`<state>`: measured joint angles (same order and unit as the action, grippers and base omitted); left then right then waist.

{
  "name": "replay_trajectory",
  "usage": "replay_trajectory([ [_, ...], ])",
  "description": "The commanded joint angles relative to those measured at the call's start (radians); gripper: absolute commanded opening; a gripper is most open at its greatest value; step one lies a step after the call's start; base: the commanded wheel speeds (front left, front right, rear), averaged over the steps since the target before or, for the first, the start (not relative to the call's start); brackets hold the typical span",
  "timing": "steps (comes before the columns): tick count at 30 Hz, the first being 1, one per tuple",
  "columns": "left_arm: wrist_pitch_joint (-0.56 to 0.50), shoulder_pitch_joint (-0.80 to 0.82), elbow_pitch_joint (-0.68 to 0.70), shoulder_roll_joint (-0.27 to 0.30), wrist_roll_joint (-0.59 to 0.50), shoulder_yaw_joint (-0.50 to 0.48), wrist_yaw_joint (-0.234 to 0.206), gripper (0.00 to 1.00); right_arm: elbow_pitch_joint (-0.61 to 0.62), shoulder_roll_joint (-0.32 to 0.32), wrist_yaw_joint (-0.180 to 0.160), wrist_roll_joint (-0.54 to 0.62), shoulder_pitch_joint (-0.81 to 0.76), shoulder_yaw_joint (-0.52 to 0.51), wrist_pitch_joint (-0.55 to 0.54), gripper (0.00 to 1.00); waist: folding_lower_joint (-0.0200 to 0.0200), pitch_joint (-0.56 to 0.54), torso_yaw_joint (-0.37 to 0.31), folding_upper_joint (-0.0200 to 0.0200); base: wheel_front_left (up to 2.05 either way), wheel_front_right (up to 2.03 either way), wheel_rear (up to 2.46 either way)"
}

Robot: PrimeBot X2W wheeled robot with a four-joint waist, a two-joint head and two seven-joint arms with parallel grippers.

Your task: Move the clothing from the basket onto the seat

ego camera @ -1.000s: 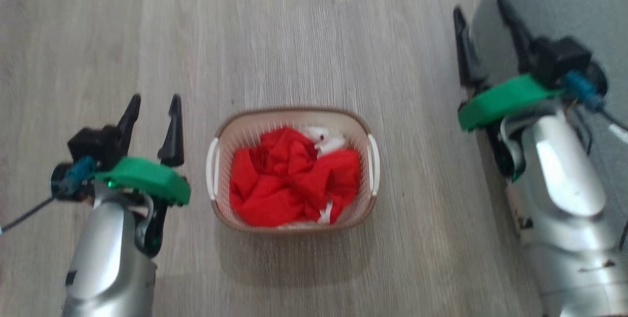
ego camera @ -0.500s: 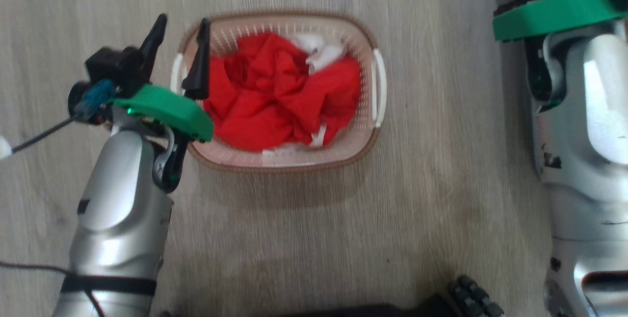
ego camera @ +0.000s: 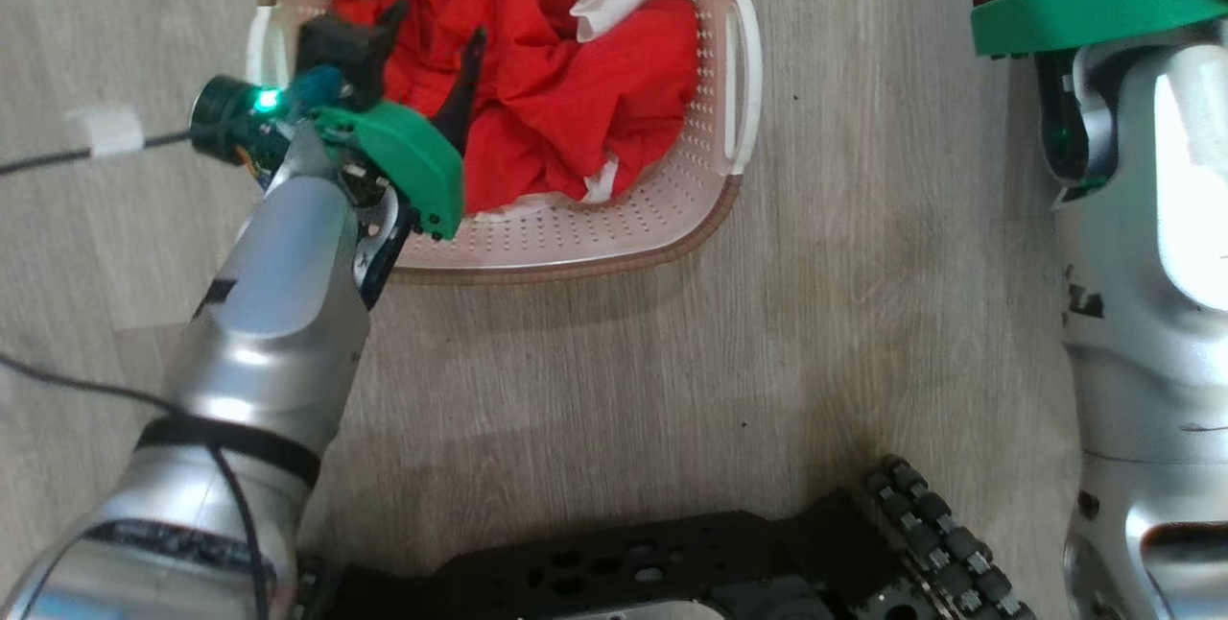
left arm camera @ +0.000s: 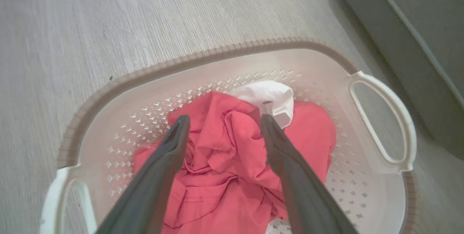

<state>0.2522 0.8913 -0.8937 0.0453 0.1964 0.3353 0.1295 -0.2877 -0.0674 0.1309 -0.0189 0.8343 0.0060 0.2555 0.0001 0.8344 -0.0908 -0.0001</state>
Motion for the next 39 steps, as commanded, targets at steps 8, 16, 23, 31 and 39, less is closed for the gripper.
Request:
replay_trajectory([
  [8, 0.010, 0.098, -0.127, 0.006, -0.038, 0.105, 0.000, 1.00, 0.046, 0.017, 0.000, -0.018, -0.009, 0.026, 0.006, 1.00, -0.0001, 0.033, -0.034, 0.0001, 0.00, 0.00, 0.00],
  [16, 0.010, 0.127, -0.033, 0.005, 0.130, 0.347, 0.001, 1.00, 0.057, 0.017, 0.000, -0.049, -0.001, 0.043, 0.006, 1.00, -0.0001, 0.064, -0.070, 0.0001, 0.00, 0.00, 0.00],
  [23, 0.010, 0.167, -0.023, 0.005, 0.186, 0.478, 0.001, 1.00, 0.069, 0.017, 0.000, -0.073, -0.003, 0.055, 0.006, 1.00, -0.0001, 0.091, -0.093, 0.0001, 0.00, 0.00, 0.00],
  [31, 0.010, 0.217, -0.164, 0.008, 0.197, 0.580, 0.001, 1.00, 0.087, 0.017, 0.000, -0.106, -0.002, 0.075, 0.006, 1.00, -0.0001, 0.127, -0.128, 0.0001, 0.00, 0.00, 0.00],
  [39, 0.010, 0.245, -0.301, 0.016, 0.183, 0.620, 0.001, 1.00, 0.100, 0.017, 0.000, -0.120, -0.019, 0.093, 0.006, 1.00, -0.0001, 0.132, -0.148, 0.0001, 0.00, 0.00, 0.00],
])
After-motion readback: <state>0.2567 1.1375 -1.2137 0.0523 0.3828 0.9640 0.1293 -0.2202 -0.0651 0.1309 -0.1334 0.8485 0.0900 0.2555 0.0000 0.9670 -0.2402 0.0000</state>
